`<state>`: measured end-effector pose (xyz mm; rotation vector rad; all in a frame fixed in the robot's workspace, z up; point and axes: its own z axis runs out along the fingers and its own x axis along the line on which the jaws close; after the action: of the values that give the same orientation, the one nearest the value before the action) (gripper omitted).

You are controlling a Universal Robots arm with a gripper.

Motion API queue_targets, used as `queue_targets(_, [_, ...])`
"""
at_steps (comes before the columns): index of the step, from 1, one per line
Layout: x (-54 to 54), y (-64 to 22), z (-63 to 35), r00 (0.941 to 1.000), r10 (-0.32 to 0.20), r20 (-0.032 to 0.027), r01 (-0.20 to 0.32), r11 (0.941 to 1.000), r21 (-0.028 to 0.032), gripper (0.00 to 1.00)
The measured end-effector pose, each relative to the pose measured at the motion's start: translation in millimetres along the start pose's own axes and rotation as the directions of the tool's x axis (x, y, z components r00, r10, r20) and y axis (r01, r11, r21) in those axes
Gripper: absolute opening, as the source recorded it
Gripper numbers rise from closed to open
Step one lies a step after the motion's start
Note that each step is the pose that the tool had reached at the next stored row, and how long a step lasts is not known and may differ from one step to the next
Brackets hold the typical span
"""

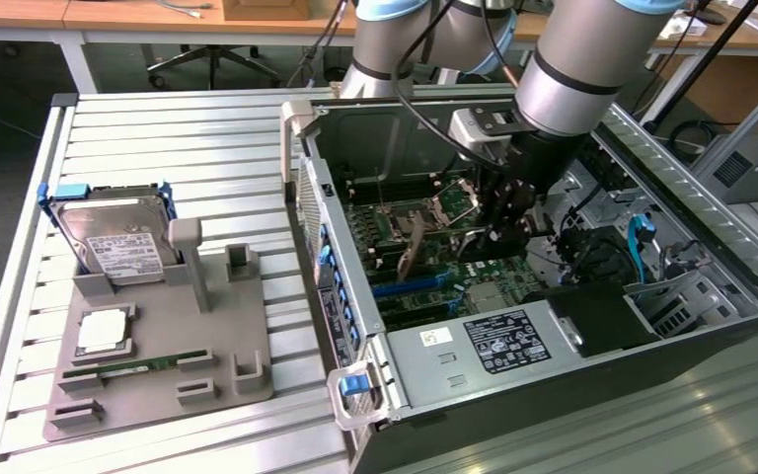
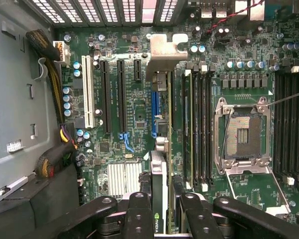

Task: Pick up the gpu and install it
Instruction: 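Insert the gpu into the slot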

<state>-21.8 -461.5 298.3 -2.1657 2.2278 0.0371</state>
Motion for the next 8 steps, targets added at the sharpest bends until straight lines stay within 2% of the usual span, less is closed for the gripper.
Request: queue_targets(8, [0.1,2.1,0.0,1.0000,0.000,0.0000,0.000,1.0000,0.0000,0.27])
